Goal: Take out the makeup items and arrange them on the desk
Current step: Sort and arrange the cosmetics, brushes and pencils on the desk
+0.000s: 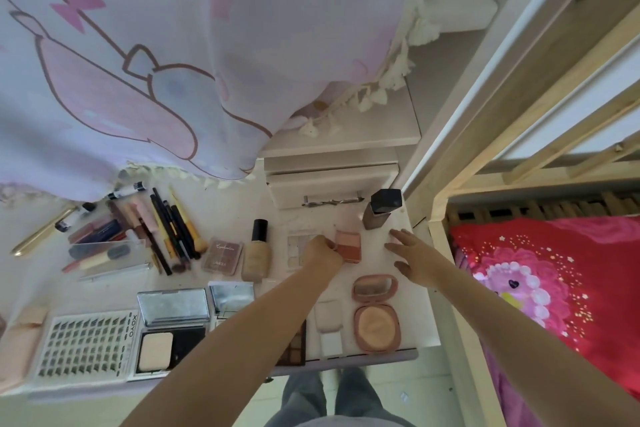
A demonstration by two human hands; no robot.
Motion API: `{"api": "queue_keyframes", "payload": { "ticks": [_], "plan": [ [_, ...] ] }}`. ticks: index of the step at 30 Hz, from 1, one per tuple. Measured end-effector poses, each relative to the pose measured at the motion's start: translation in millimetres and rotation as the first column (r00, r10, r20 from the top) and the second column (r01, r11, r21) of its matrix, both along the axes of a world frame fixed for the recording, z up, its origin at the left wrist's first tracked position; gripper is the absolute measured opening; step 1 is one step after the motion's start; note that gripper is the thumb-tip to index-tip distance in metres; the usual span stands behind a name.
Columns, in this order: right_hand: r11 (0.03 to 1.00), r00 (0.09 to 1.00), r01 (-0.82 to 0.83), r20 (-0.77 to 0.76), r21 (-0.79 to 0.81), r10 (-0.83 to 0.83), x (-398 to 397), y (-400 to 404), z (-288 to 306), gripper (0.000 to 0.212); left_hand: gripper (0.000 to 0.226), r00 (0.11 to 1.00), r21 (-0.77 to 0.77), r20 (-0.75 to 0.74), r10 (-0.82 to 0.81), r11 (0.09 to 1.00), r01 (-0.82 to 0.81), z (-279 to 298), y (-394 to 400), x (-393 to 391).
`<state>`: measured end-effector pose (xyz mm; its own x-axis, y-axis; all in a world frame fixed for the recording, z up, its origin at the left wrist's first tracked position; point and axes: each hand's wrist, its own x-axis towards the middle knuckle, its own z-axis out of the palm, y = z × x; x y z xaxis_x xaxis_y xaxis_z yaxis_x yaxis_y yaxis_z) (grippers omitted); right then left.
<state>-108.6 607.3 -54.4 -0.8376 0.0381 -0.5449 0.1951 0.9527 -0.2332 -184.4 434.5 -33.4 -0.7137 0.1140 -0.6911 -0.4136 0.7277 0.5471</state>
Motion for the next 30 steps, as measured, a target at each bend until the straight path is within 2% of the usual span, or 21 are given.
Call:
{"api": "queue_keyframes", "payload": {
  "ticks": [2, 5, 7, 14, 16, 18, 21, 23, 26, 30],
  "plan": [
    [1.000, 0.999, -0.028, 0.020, 0.001, 0.028, 5, 0, -6, 0.054, 0.006, 0.993, -0.073, -0.014, -0.115, 0.991, 0.113, -1, 2, -3],
    [1.000, 1.000, -0.022, 0.014, -0.004, 0.022, 10, -1, -11, 0.057, 0.007, 0.973, -0.151, -0.025, -0.228, 0.963, 0.222, -3, 4, -5],
    [1.000, 1.000, -0.015, 0.009, 0.000, 0.015, 10, -1, -13, 0.057, 0.023, 0.961, -0.187, -0.035, -0.276, 0.946, 0.265, -2, 4, -5],
    [0.998, 0.997, -0.036, 0.067, 0.045, 0.033, 2, -5, 3, 0.055, 0.032, 0.892, -0.203, -0.066, -0.447, 0.881, 0.426, 9, -3, -6],
    [0.999, 0.999, -0.012, 0.036, 0.046, 0.010, -5, -11, 14, 0.049, 0.036, 0.859, -0.212, -0.133, -0.495, 0.860, 0.463, 17, -11, -10],
    [1.000, 0.999, 0.019, -0.042, 0.006, -0.018, -13, -22, 28, 0.043, 0.037, 0.796, -0.285, -0.202, -0.570, 0.812, 0.509, 22, -25, -16],
    [0.997, 0.984, -0.010, -0.176, -0.073, -0.003, -32, -49, 46, 0.034, 0.034, 0.727, -0.431, -0.263, -0.635, 0.751, 0.500, 27, -55, -27],
    [0.989, 0.977, -0.093, -0.200, -0.114, 0.068, -48, -72, 50, 0.031, 0.030, 0.701, -0.492, -0.281, -0.655, 0.725, 0.481, 29, -75, -32],
    [0.971, 0.966, -0.214, -0.171, -0.105, 0.194, -70, -104, 43, 0.039, 0.028, 0.700, -0.534, -0.286, -0.654, 0.716, 0.450, 30, -101, -38],
    [0.954, 0.953, -0.300, -0.033, -0.011, 0.300, -83, -127, 23, 0.062, 0.032, 0.749, -0.513, -0.300, -0.590, 0.762, 0.395, 31, -124, -38]
  ]
}}
